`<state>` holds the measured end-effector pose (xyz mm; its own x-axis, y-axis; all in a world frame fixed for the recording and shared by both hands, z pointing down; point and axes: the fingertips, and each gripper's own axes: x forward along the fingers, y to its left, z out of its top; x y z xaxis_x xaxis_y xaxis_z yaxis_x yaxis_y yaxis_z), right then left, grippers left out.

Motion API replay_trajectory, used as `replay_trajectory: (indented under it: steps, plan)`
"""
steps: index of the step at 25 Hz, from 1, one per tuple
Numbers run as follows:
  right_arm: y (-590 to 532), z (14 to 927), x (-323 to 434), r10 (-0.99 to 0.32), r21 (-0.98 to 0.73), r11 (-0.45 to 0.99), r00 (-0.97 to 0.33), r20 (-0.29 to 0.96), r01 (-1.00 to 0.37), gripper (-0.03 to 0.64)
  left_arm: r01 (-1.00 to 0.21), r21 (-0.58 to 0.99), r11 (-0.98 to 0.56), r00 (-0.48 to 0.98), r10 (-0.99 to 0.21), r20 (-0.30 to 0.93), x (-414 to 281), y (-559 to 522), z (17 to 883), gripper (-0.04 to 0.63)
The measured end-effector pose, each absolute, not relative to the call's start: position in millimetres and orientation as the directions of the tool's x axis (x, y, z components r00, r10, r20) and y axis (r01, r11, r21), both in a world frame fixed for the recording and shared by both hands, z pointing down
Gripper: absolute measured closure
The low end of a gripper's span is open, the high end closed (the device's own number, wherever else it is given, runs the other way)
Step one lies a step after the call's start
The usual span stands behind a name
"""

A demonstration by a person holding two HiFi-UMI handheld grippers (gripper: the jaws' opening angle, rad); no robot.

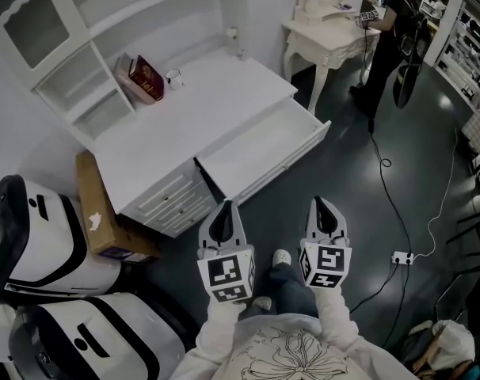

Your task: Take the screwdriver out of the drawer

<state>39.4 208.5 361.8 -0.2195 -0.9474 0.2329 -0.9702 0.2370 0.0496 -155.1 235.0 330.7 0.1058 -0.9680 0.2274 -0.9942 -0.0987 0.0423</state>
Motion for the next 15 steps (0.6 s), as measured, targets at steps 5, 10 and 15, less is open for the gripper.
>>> replay_trajectory:
  steps: [5,10,15]
  plan:
    - [155,359,47,-0.940,0.053,0.271,-0.252,0.228,-0.961,0.614,-0.997,0.040,-0.066,0.073,-0.971,0.228,-146,187,329,0.588]
    - [102,354,59,-0.933,0.055,0.298,-0.279,0.228,-0.953,0.614,-0.998,0.031,-0.047,0.053,-0.972,0.227,-131,141,324,0.588]
    - [59,356,68,-0.924,0.047,0.329,-0.311,0.222,-0.943,0.614,-0.999,0.026,-0.019,0.024,-0.973,0.228,-120,102,326,0.588]
